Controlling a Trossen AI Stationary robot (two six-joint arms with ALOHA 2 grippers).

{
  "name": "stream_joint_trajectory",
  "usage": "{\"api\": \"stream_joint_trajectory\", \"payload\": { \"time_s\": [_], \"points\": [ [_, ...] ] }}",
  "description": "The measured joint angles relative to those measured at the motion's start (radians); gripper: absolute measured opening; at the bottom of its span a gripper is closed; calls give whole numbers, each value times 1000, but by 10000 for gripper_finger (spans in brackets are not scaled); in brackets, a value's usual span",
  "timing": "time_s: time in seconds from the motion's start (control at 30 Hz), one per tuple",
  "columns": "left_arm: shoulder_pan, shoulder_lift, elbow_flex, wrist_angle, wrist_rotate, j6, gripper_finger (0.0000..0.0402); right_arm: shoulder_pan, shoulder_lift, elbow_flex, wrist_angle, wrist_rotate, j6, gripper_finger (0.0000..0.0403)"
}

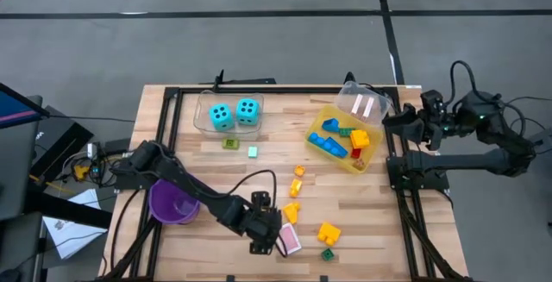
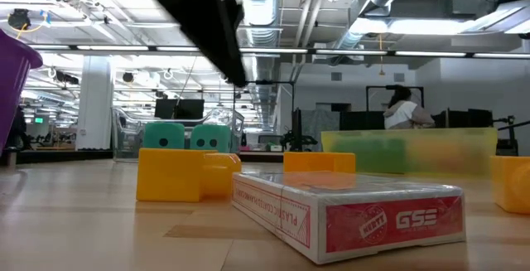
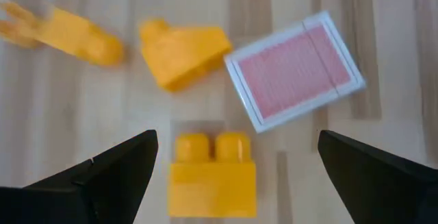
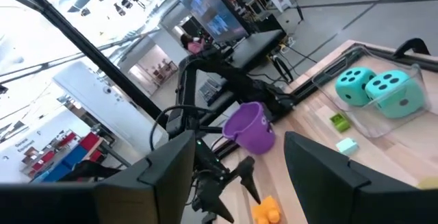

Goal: Pick & Place Toys
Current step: Put the yellow game piece into the yellow bin

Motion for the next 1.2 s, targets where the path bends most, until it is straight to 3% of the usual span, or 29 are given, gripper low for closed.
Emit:
{"api": "stream_joint_trajectory", "payload": {
  "time_s": [0.83,1.0,1.2],
  "points": [
    [64,0,-243,150,177,-1,397,0,-3,0,2,-1,-22,218],
    [65,0,-243,209,177,-1,369,0,-3,0,2,-1,-22,218],
    [70,0,-242,176,178,-1,307,0,-3,0,2,-1,-22,218]
  ]
}}
